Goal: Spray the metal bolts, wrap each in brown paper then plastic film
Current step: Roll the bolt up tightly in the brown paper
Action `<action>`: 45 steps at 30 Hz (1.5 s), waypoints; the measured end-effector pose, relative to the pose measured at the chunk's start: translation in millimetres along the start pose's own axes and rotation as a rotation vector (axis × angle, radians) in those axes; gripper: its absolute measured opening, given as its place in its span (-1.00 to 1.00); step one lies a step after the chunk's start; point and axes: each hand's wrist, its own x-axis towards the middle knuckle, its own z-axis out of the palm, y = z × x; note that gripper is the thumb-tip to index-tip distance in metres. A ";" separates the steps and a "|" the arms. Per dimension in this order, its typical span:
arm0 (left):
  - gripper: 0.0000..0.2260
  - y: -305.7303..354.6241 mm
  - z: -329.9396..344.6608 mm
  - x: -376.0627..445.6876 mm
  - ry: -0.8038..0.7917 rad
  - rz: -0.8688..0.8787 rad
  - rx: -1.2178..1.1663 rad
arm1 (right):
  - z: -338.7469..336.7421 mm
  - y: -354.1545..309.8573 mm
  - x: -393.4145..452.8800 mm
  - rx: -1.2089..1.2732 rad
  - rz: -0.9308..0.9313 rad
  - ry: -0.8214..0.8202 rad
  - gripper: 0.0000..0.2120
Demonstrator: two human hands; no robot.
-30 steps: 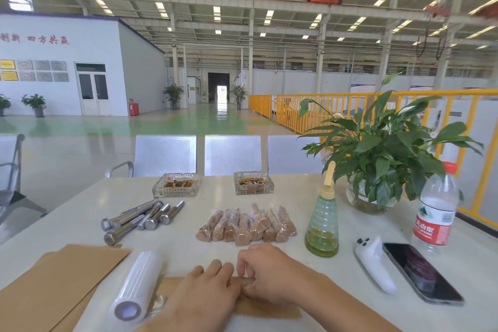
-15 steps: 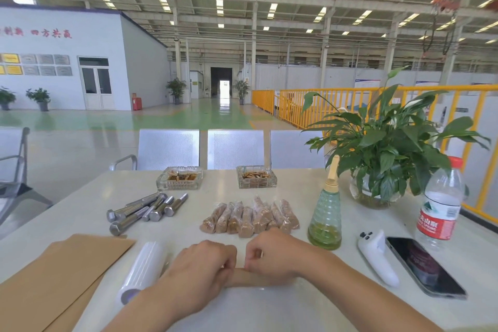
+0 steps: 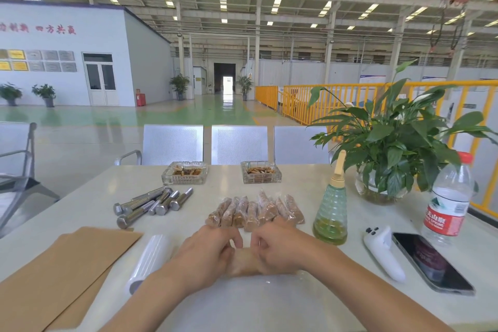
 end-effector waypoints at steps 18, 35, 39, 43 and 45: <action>-0.41 18.2 1.7 9.6 -0.255 0.118 0.473 | 16.9 0.9 -22.6 -0.237 -0.086 0.221 -0.77; -0.88 2.7 -14.1 -5.4 -0.016 0.082 0.244 | 19.0 10.2 -68.5 0.522 0.489 0.741 -0.81; -0.95 15.3 -24.0 -1.1 0.045 0.098 0.185 | 23.6 -7.8 -56.7 1.164 0.490 0.428 -0.70; -0.96 26.1 -16.0 -0.8 0.001 0.125 0.196 | 24.1 -18.4 -36.2 1.472 0.419 0.451 -0.70; -0.94 28.6 -12.1 -0.7 -0.014 0.126 0.205 | 26.4 -20.6 -27.9 1.423 0.416 0.535 -0.76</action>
